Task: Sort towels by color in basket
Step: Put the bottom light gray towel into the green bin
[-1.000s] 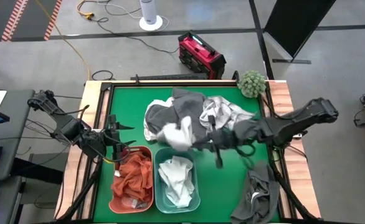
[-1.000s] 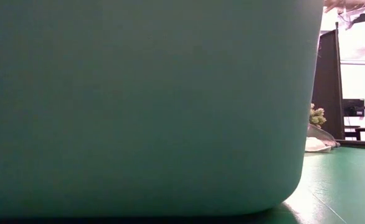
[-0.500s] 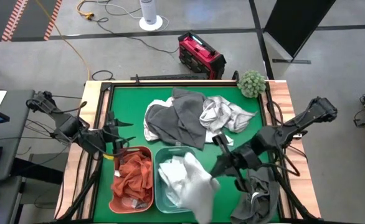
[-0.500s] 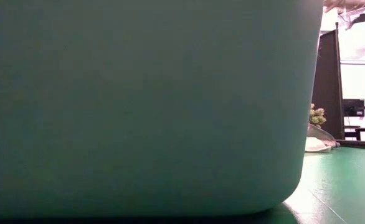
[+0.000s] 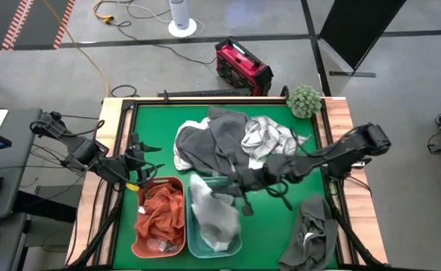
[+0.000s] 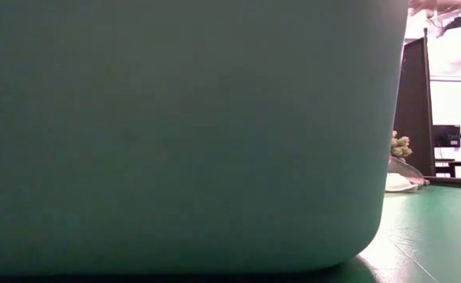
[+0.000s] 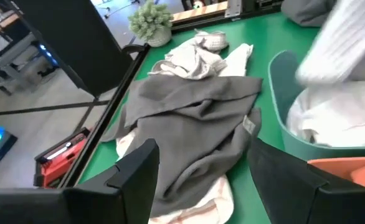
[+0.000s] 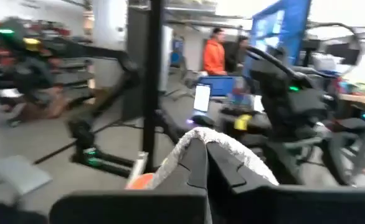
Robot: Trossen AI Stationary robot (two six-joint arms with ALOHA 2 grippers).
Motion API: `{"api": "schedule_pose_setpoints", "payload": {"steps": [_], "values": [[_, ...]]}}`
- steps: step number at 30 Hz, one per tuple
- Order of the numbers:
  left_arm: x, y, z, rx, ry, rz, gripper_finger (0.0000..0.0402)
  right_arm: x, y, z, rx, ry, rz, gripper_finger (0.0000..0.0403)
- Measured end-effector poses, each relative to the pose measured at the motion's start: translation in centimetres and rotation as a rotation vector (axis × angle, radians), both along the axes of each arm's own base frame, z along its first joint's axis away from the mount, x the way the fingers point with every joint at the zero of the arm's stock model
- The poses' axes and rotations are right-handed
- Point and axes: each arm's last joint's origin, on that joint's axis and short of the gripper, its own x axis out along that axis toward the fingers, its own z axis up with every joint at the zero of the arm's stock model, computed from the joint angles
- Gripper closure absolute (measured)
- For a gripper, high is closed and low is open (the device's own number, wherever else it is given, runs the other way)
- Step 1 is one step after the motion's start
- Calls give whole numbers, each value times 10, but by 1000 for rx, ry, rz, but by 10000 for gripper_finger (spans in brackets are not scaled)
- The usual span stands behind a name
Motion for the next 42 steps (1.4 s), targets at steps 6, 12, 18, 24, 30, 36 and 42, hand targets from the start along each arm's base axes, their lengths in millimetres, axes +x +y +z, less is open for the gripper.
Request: {"api": "schedule_pose_setpoints", "payload": {"steps": [6, 12, 18, 24, 30, 36, 42], "values": [[0, -1, -1, -8, 10, -15, 166, 7, -2, 8, -31, -85, -37, 385], [0, -1, -1, -15, 11, -19, 166, 9, -4, -33, 49, 350, -26, 385], [1, -1, 0, -23, -2, -19, 166, 22, 5, -87, 147, 642, -59, 384], [2, -2, 2, -33, -17, -19, 166, 46, 6, -133, 157, 698, -84, 354], [2, -2, 2, -22, -13, -23, 166, 57, 6, -155, 103, 875, -108, 289], [2, -2, 2, -17, -12, -25, 166, 59, 7, -118, 57, 943, -113, 191], [2, -2, 1, -25, -7, -33, 166, 47, 5, -57, 9, 905, -184, 140]]}}
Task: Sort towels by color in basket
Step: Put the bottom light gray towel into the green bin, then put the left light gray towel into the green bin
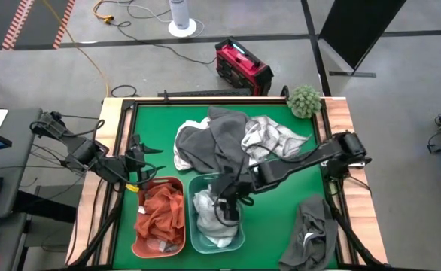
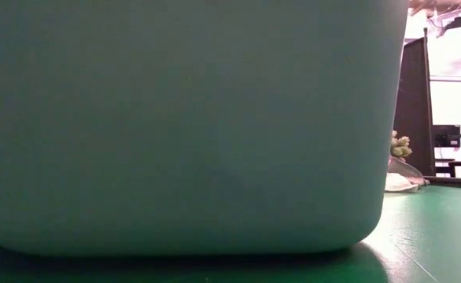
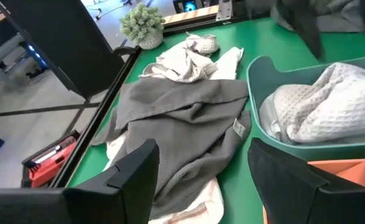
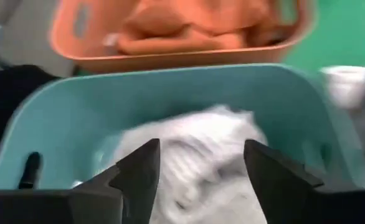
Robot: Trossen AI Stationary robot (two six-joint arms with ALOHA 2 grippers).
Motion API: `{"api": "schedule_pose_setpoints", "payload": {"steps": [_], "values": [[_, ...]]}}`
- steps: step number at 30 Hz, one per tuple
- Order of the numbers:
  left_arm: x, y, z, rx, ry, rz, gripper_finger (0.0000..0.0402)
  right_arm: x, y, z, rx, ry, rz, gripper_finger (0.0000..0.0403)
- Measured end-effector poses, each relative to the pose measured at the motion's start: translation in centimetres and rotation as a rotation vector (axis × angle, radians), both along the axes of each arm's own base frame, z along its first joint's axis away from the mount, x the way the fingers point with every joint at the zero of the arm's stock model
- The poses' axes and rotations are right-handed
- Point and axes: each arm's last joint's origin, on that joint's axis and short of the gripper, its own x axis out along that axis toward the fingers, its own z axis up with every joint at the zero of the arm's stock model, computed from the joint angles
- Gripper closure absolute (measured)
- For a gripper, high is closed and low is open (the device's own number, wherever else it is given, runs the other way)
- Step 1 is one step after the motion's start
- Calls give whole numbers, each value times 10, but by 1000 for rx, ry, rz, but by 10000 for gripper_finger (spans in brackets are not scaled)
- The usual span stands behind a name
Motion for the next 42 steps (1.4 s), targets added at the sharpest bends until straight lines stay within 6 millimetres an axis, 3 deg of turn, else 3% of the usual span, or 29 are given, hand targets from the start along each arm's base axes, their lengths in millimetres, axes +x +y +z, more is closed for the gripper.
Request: {"api": "schedule_pose_setpoints", "payload": {"steps": [4, 8, 12, 19, 28, 31, 36, 39, 42], "values": [[0, -1, 0, -14, 5, -15, 166, -26, -13, 26, -201, 41, -167, 138], [0, -1, -1, -31, 11, -30, 166, -54, -39, 26, -408, 224, -379, 138], [0, -1, -1, -36, 11, -30, 166, -70, -73, 5, -463, 431, -513, 138], [0, -1, -1, -44, 10, -26, 166, -85, -130, -51, -519, 622, -596, 138], [-1, -1, -4, -50, 36, -28, 166, -89, -193, -96, -356, 585, -561, 149], [-2, 0, -5, -56, 49, -21, 166, -91, -202, -105, -299, 585, -543, 201], [-3, 1, -7, -54, 65, -15, 166, -89, -194, -111, -234, 591, -485, 364], [-3, 1, -7, -56, 65, -14, 166, -85, -181, -106, -217, 558, -440, 377], [-3, 1, -7, -56, 65, -14, 166, -82, -163, -86, -208, 504, -407, 375]]}}
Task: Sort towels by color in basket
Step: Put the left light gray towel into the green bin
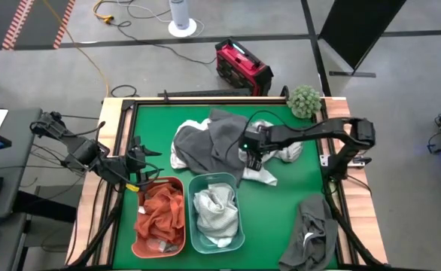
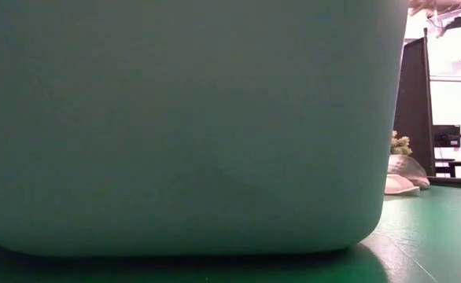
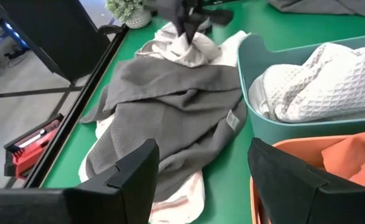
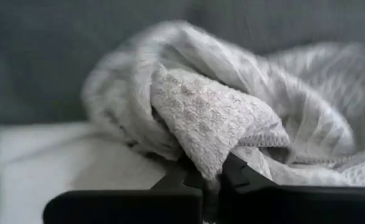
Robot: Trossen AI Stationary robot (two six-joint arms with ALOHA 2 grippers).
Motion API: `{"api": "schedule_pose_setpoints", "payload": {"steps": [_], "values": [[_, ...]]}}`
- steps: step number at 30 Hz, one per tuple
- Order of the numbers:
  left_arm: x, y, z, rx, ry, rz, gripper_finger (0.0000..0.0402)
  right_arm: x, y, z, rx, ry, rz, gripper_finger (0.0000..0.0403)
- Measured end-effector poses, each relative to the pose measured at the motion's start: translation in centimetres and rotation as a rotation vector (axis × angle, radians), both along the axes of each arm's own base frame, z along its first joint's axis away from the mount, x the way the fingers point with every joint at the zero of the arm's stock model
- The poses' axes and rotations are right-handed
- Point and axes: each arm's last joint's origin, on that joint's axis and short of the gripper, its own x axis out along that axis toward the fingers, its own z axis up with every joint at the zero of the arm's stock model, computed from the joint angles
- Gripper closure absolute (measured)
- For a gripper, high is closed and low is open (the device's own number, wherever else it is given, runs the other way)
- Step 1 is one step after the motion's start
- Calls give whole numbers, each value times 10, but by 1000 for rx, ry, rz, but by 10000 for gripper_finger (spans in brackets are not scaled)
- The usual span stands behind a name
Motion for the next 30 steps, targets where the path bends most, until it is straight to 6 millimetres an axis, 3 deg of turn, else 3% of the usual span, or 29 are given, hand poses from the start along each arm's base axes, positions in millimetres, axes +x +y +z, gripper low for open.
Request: {"api": "schedule_pose_setpoints", "payload": {"steps": [5, 10, 14, 17, 25, 30], "values": [[0, 0, 0, 0, 0, 0, 166, -6, 31, 48, -4, -203, 68, 378], [0, 0, 0, 0, 0, 0, 166, -23, 59, 107, 14, -556, 125, 378], [0, 0, 0, 0, -1, 0, 166, -31, 89, 151, 0, -880, 282, 378], [0, 0, 0, -1, -2, 0, 166, -37, 111, 172, 1, -1049, 400, 378], [0, 0, 0, 2, -1, -1, 166, -41, 154, 179, 90, -1174, 572, 375], [0, 0, 0, 1, -3, -1, 166, -19, 167, 156, 126, -1126, 562, 372]]}}
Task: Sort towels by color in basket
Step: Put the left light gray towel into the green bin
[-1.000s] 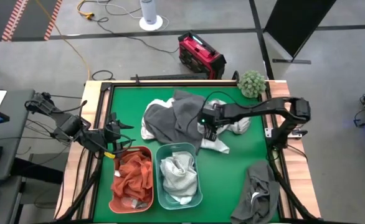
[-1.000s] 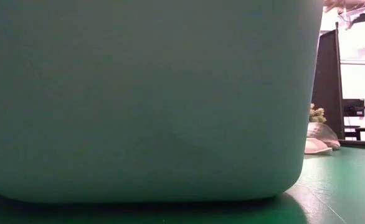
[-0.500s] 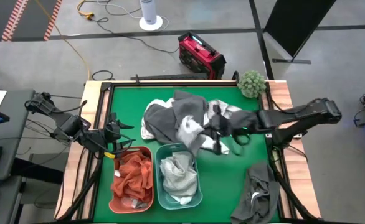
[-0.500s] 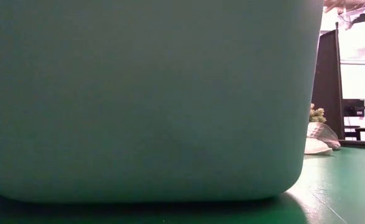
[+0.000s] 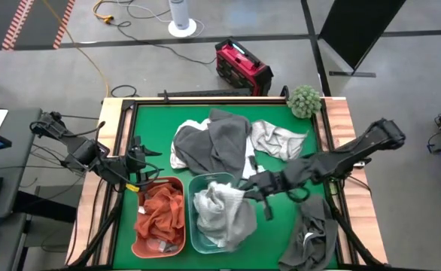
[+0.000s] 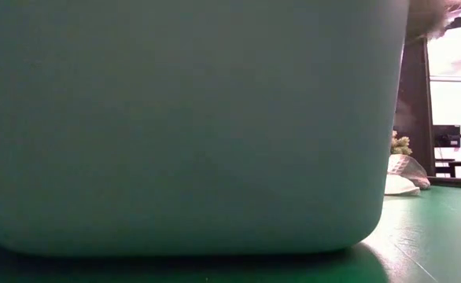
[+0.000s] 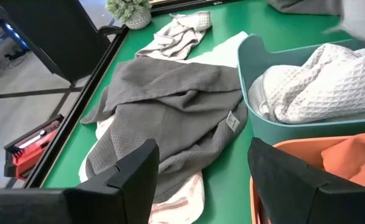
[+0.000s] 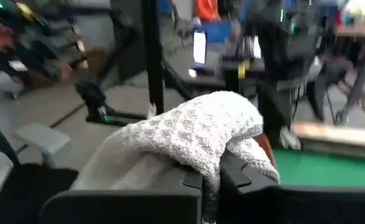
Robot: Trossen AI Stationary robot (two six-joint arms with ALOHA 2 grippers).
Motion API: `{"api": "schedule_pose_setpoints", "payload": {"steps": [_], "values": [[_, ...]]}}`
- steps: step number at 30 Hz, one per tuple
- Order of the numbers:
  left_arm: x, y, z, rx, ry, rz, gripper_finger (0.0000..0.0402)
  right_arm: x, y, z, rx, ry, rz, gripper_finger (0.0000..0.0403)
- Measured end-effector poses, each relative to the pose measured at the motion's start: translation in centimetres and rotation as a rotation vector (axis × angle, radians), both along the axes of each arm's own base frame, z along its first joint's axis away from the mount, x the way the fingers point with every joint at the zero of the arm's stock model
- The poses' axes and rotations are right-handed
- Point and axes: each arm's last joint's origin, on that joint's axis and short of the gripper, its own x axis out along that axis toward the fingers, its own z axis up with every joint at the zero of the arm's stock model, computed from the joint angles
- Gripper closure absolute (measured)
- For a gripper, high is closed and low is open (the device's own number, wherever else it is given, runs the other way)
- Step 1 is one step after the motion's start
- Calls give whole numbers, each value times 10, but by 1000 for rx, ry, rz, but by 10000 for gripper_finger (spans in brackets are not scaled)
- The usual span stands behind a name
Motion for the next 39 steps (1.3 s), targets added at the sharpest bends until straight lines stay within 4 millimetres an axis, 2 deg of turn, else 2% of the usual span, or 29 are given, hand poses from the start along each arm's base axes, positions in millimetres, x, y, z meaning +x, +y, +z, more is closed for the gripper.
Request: {"api": "schedule_pose_setpoints", "payload": {"steps": [5, 8, 11, 14, 20, 26, 30, 39], "values": [[0, 0, 0, 0, -1, 0, 166, 35, 0, -34, 30, 62, -47, 377], [0, 0, 0, 0, 0, 0, 166, 51, 0, -45, 30, 84, -49, 373], [0, 0, 0, 2, 2, 0, 166, 64, 1, -46, 21, 65, -49, 372], [0, 0, 0, 3, 3, 0, 166, 71, 5, -34, -28, -11, -38, 376], [0, 0, -1, 3, 5, 1, 166, 74, 7, 13, -109, -180, -15, 373], [0, 0, -1, 3, 6, 1, 166, 73, 12, 26, -135, -268, 95, 374], [0, 0, -1, 3, 7, 2, 166, 73, 12, 12, -115, -116, 89, 372], [0, 0, -1, 2, 6, 2, 166, 71, 8, -49, -92, 407, -148, 374]]}}
